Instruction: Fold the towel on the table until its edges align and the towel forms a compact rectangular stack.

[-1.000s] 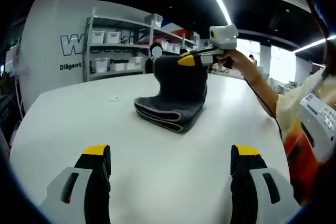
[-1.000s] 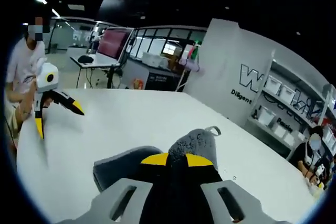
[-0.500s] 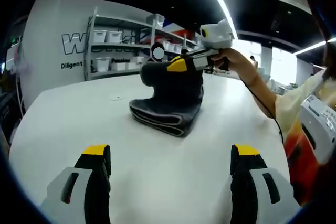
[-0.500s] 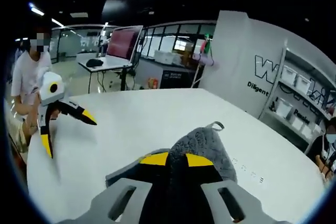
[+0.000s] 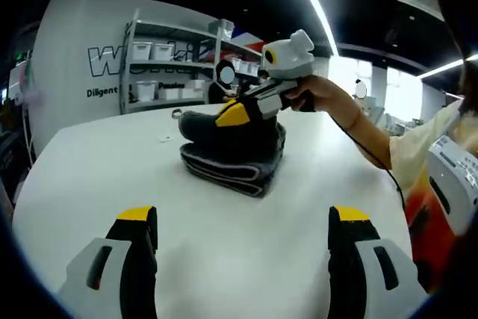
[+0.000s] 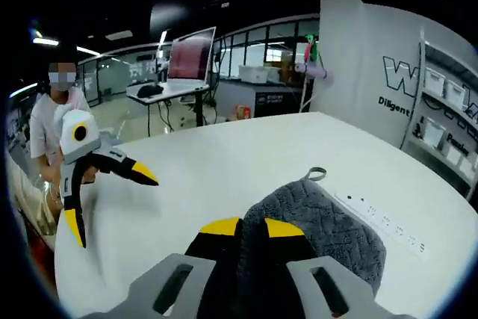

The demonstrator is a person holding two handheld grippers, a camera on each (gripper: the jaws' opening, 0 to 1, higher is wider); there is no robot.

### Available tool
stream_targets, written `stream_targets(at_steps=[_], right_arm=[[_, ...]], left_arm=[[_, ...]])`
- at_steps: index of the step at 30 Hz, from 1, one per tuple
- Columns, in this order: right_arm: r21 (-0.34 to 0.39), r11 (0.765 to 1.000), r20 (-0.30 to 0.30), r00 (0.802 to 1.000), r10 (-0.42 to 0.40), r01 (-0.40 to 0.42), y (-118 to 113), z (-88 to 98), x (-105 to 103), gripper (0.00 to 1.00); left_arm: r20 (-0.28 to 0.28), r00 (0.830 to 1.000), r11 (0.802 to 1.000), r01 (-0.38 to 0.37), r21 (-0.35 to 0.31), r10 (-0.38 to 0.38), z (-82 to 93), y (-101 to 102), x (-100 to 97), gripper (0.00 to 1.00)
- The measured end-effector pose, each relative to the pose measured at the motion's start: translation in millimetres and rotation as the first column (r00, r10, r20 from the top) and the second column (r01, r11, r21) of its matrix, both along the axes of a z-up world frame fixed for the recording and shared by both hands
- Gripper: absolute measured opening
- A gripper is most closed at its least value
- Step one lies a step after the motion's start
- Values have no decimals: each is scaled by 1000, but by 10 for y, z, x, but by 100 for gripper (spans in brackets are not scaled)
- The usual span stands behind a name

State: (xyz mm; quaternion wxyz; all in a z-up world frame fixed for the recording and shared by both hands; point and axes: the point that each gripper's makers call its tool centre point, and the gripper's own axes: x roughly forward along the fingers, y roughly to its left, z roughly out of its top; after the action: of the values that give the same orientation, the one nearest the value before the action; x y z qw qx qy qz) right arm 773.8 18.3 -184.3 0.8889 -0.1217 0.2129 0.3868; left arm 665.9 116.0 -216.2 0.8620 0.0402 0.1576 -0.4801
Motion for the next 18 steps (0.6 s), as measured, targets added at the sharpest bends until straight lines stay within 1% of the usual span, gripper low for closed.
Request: stream_targets(at_steps=[3, 8, 14, 18], right_arm=[[10, 1000, -16, 1000, 3, -2, 38, -55, 4, 7], [3, 1000, -41, 999, 18, -18, 101, -165, -21, 8], [-25, 999, -65, 997, 31, -33, 147, -315, -37, 8], [-44, 998, -66, 997, 33, -36, 164, -373, -42, 9]], left_arm=[[-2, 1000, 1000, 0, 0, 0, -3, -2, -1, 93], [-2, 1000, 1000, 1, -1, -1, -1, -6, -6, 93], [-2, 1000, 1000, 2, -1, -2, 6, -6, -12, 93], [-1, 1000, 1000, 4, -2, -4, 11, -9, -17, 93]])
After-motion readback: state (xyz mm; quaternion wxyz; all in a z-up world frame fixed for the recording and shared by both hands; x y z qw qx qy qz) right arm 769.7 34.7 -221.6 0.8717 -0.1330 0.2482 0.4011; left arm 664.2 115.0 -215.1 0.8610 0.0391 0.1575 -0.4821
